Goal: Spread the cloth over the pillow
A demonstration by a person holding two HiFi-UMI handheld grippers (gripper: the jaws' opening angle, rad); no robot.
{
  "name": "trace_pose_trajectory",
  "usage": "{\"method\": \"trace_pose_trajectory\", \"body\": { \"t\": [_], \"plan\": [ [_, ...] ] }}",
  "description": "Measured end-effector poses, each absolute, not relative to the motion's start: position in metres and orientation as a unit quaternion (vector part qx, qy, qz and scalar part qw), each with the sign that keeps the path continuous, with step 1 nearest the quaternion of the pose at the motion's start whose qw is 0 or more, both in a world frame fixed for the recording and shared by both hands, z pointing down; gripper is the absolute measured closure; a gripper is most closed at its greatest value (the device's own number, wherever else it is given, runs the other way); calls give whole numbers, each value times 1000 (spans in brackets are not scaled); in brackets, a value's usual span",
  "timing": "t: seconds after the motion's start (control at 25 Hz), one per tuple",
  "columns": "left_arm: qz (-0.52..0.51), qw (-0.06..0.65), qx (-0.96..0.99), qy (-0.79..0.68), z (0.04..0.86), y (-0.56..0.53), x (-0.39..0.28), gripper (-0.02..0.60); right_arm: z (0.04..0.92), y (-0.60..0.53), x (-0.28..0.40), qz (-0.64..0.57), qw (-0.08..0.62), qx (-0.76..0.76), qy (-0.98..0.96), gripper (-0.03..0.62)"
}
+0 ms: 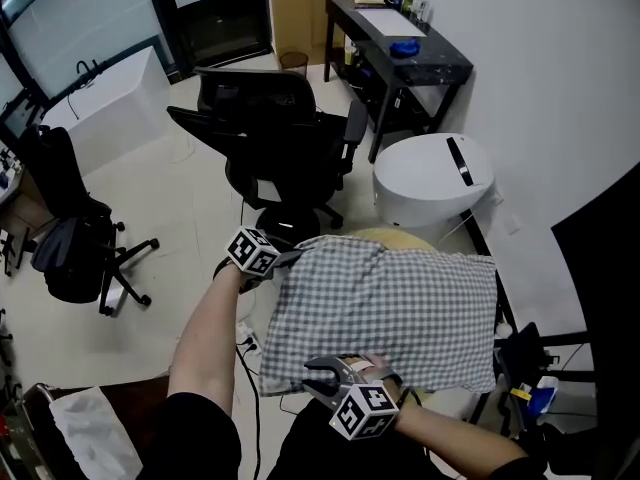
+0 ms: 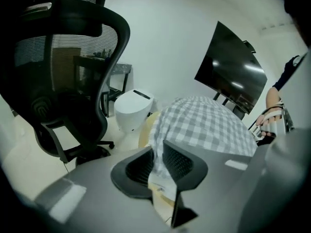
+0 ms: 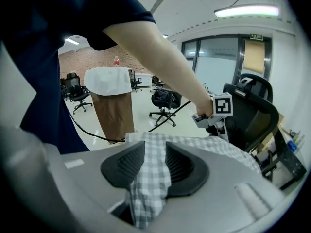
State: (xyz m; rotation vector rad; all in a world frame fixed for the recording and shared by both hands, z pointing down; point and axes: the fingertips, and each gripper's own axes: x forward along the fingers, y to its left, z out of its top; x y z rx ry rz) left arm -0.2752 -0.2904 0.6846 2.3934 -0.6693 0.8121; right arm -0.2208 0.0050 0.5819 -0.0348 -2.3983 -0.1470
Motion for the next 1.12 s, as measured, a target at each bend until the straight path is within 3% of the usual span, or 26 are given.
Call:
{"method": "trace_pose_trajectory", "body": {
  "t": [0.04,0.08,0.48,0.92,1.04,1.12],
  "plan": [
    [302,253,887,-240,684,-289,-274,567,584,5,-222,-58,364,-16,-929,451],
    [307,242,889,-236,683,-288,-274,577,586,5,-224,-59,368,-18,-928,451],
    [381,134,881,-245,638,-316,-312,578,590,18,-253,-103,381,-64,-916,451],
    [452,135,856,-213,683,-313,-312,578,662,37,-257,-291,511,-162,-793,443],
    [462,134,849,-218,691,-313,-315,577,667,40,-264,-287,498,-158,-803,498],
    [474,132,843,-217,697,-312,-317,577,665,42,-270,-274,486,-152,-816,576]
  ]
}}
